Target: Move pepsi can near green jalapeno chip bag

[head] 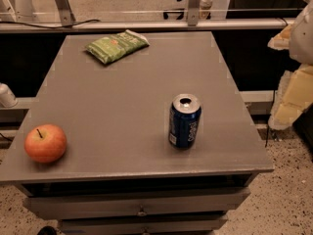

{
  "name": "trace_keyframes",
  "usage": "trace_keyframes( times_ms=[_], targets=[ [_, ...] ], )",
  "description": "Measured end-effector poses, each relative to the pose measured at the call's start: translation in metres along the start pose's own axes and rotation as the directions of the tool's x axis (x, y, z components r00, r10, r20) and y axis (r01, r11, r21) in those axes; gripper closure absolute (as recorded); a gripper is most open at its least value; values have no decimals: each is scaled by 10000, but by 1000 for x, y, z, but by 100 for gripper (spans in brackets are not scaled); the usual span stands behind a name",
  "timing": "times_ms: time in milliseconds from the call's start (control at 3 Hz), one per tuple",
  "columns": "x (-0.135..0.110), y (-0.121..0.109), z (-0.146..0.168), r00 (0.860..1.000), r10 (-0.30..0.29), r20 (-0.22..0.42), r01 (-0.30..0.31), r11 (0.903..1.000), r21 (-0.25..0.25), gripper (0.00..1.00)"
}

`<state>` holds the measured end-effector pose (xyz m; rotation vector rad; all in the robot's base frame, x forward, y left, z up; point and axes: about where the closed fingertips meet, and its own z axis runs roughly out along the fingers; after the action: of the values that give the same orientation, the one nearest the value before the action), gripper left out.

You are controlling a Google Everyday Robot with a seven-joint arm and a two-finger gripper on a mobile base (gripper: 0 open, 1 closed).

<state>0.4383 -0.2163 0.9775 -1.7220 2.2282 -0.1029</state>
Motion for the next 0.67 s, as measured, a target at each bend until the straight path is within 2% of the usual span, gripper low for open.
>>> trace_keyframes(
  times_ms=[667],
  targets=[
    [-2,1,-1,9998,51,177,-52,10000,60,0]
  ],
)
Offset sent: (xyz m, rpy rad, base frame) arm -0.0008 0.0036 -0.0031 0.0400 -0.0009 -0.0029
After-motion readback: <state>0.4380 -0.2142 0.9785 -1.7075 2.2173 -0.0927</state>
